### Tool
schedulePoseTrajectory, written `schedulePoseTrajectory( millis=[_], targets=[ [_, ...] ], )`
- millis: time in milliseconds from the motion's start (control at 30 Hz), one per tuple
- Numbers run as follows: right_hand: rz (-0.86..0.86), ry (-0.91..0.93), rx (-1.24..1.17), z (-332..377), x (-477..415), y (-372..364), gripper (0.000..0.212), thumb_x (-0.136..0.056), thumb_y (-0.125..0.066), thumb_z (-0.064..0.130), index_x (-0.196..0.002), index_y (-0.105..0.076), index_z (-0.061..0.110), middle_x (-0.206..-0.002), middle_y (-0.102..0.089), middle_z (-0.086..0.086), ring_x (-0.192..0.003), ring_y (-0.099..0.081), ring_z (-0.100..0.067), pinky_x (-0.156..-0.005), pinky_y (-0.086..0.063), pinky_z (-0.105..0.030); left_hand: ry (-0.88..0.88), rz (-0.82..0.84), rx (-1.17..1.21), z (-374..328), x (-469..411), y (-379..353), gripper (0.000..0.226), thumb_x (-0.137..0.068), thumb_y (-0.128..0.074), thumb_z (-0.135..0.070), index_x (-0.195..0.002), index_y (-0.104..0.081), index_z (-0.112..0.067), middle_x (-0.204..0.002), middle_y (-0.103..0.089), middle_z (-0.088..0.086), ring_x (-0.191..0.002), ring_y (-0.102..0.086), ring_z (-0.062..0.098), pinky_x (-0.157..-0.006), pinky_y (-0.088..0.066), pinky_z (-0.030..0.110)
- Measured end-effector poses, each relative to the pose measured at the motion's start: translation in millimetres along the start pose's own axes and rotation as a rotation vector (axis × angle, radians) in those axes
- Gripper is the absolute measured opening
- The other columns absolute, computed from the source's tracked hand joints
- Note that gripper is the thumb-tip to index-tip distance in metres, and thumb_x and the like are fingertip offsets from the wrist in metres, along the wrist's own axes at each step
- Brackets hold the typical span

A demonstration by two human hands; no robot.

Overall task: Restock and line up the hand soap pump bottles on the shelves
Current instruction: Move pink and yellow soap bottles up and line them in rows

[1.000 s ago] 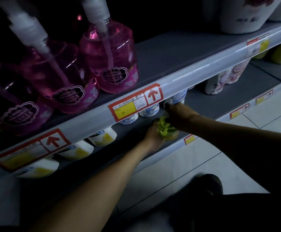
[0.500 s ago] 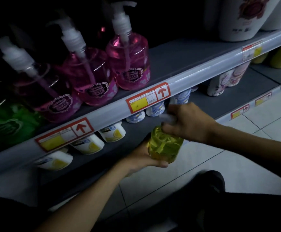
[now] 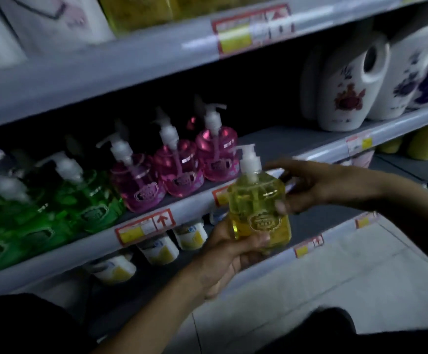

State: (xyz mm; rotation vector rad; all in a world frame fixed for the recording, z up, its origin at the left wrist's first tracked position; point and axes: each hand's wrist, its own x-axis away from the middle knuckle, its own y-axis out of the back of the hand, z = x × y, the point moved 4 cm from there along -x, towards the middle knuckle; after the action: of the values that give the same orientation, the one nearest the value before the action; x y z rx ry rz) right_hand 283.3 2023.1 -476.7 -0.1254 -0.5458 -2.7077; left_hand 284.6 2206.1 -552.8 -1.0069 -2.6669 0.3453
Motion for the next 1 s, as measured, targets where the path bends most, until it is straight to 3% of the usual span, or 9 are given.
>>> schedulePoseTrajectory(
  millis=[67, 167, 367, 500, 633, 700, 800, 900, 1000],
  targets=[
    [-0.024, 0.063, -0.012, 5, 4, 3, 0.072, -0.066, -0.087, 0.033, -0.127, -0.051, 0.048, -0.121, -0.063, -0.001, -0.102, -0.068, -0.021, -0.087, -0.057, -0.041, -0.075, -0.009, -0.032, -19, -2, -7, 0.042, -0.077, -0.070, -0.006, -0.117, -0.060, -0.015, -0.112, -0.071, 0.005, -0.100, -0.069, 0.019, -0.072, -0.055, 0.024],
    [-0.182, 0.208, 0.033, 25, 4, 13, 0.075, -0.059, -0.088, 0.035, -0.125, -0.052, 0.044, -0.117, -0.067, 0.004, -0.105, -0.067, -0.018, -0.089, -0.056, -0.040, -0.162, -0.026, -0.114, -55, -3, -15, 0.051, -0.075, -0.073, -0.009, -0.122, -0.055, -0.013, -0.115, -0.070, 0.008, -0.101, -0.069, 0.021, -0.073, -0.055, 0.025],
    [-0.326, 0.485, -0.075, 66, 8, 38, 0.080, -0.052, -0.090, 0.031, -0.125, -0.057, 0.030, -0.121, -0.067, -0.002, -0.113, -0.064, -0.021, -0.091, -0.056, -0.044, -0.368, -0.068, -0.389, -126, 2, -34, 0.041, -0.076, -0.075, -0.028, -0.115, -0.060, -0.024, -0.108, -0.072, 0.006, -0.095, -0.069, 0.028, -0.075, -0.058, 0.033],
    [-0.360, 0.693, -0.163, 99, 8, 55, 0.079, -0.059, -0.090, 0.028, -0.129, -0.055, 0.028, -0.126, -0.065, -0.005, -0.115, -0.064, -0.024, -0.085, -0.056, -0.035, -0.602, -0.179, -0.637, -181, 3, -49, 0.054, -0.074, -0.075, -0.037, -0.124, -0.053, -0.042, -0.113, -0.070, -0.014, -0.103, -0.067, 0.010, -0.088, -0.055, 0.035],
    [-0.553, 0.886, -0.132, 139, 13, 83, 0.079, -0.058, -0.089, 0.043, -0.128, -0.052, 0.039, -0.128, -0.064, 0.001, -0.113, -0.064, -0.020, -0.083, -0.056, -0.030, -0.831, -0.352, -0.984, -243, -3, -72, 0.066, -0.071, -0.073, -0.045, -0.129, -0.043, -0.052, -0.105, -0.068, -0.016, -0.096, -0.066, 0.008, -0.082, -0.053, 0.029],
    [-0.656, 0.965, -0.057, 155, 14, 99, 0.082, -0.061, -0.086, 0.044, -0.133, -0.048, 0.042, -0.131, -0.061, 0.006, -0.118, -0.061, -0.017, -0.089, -0.054, -0.030, -0.950, -0.440, -1.107, -271, -12, -84, 0.068, -0.073, -0.077, -0.038, -0.131, -0.043, -0.044, -0.113, -0.065, -0.019, -0.103, -0.061, 0.001, -0.082, -0.050, 0.020],
    [-0.761, 1.055, 0.025, 168, 9, 122, 0.084, -0.069, -0.080, 0.017, -0.141, -0.040, 0.038, -0.134, -0.057, 0.008, -0.119, -0.059, -0.012, -0.092, -0.052, -0.025, -1.055, -0.502, -1.217, -300, -32, -99, 0.071, -0.080, -0.073, -0.016, -0.138, -0.037, -0.038, -0.115, -0.064, -0.017, -0.098, -0.058, -0.004, -0.072, -0.046, 0.007],
    [-0.823, 1.092, 0.038, 170, -7, 137, 0.086, -0.075, -0.073, -0.003, -0.146, -0.034, 0.027, -0.139, -0.053, 0.000, -0.126, -0.054, -0.013, -0.095, -0.049, -0.023, -1.067, -0.545, -1.343, -318, -56, -107, 0.076, -0.081, -0.063, 0.000, -0.141, -0.029, -0.032, -0.108, -0.065, -0.009, -0.088, -0.061, 0.008, -0.059, -0.047, 0.016],
    [-0.836, 1.074, 0.008, 168, -26, 146, 0.088, -0.078, -0.067, -0.014, -0.149, -0.029, 0.021, -0.142, -0.049, -0.001, -0.129, -0.051, -0.011, -0.099, -0.049, -0.027, -0.992, -0.528, -1.365, -325, -77, -106, 0.078, -0.081, -0.059, 0.008, -0.143, -0.026, -0.025, -0.094, -0.065, -0.001, -0.070, -0.064, 0.014, -0.057, -0.054, 0.036]
  ],
)
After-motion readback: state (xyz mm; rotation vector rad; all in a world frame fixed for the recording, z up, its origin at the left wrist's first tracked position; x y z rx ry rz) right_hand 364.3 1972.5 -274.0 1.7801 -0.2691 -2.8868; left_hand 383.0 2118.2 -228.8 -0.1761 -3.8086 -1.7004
